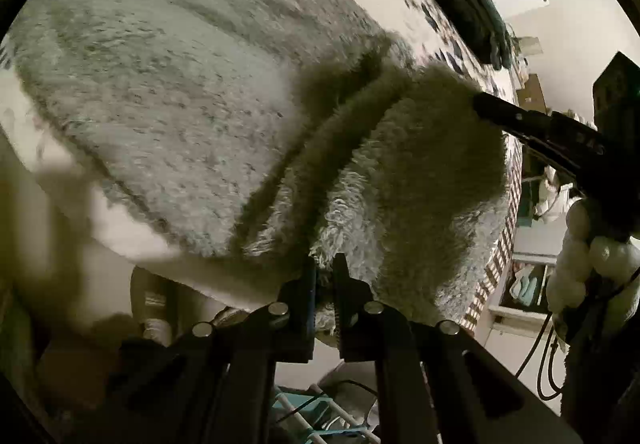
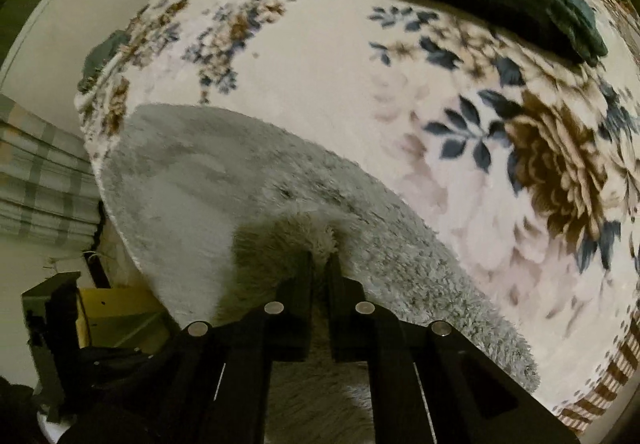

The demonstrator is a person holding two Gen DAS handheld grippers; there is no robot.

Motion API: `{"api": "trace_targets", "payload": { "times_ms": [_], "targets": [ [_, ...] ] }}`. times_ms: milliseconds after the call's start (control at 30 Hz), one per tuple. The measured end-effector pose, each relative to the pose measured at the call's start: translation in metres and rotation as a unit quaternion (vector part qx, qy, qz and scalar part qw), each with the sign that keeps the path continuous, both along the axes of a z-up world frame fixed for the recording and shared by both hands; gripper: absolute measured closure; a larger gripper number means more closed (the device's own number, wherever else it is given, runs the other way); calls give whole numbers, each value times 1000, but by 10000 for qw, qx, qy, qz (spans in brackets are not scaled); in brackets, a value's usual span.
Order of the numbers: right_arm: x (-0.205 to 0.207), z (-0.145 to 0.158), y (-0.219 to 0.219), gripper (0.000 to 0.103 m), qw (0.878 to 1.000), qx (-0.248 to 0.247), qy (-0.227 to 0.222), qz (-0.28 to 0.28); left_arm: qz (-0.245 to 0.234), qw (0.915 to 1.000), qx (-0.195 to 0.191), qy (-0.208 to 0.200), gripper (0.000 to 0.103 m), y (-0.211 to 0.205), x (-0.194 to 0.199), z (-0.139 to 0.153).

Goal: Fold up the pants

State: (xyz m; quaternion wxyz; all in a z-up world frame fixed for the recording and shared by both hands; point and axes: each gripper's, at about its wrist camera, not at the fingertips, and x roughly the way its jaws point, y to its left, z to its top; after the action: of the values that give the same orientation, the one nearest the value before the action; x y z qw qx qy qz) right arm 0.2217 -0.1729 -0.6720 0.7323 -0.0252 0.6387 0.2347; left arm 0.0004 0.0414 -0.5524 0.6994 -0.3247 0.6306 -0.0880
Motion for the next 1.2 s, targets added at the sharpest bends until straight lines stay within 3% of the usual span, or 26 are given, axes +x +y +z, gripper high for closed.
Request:
{"api": "trace_targets", "payload": {
  "times_ms": [200,367,500,533,567,600,633,667,700,733,800,867,1033,1200],
  "targets": [
    [5,12,21,97,9998,114,-78,171,86,9999,55,12,98,9,3,-5],
    [16,-17,49,97,9992,-187,0,349,150,9997,66,197,97,12,13,-29],
    [22,-40,50,96,9981,-527,204,255,309,9995,-14,36,92,23,18,-20],
    [23,-40,45,95,9984,-477,304,98,367,9993,31,-16,81,26,19,-15],
    [24,-41,40,93,9986,-393,360,-43,432,9990,47,-72,63,30,19,-11],
    [25,-38,34,85,9984,-292,430,-218,559,9983,80,-146,51,36,20,-4],
    [24,-35,26,67,9978,-112,507,-411,676,9974,81,-220,30,42,19,2],
    [23,-31,19,55,9968,69,536,-590,821,9960,92,-348,19,51,19,10],
    [21,-24,10,33,9947,286,527,-833,920,9946,152,-451,18,59,20,14],
    [17,-16,-1,25,9913,523,479,-1104,1048,9924,249,-600,18,69,20,20],
    [9,-6,-17,23,9855,729,429,-1469,1290,9880,454,-720,16,91,21,23],
    [2,1,-30,15,9801,795,334,-1786,1636,9821,612,-711,15,119,23,16],
    [-13,-2,-42,13,9686,952,369,-2269,2689,9581,908,-383,15,194,32,-21],
    [-23,-25,-22,13,9708,793,426,-2225,3343,9400,595,-325,15,232,52,-56]
  ]
}}
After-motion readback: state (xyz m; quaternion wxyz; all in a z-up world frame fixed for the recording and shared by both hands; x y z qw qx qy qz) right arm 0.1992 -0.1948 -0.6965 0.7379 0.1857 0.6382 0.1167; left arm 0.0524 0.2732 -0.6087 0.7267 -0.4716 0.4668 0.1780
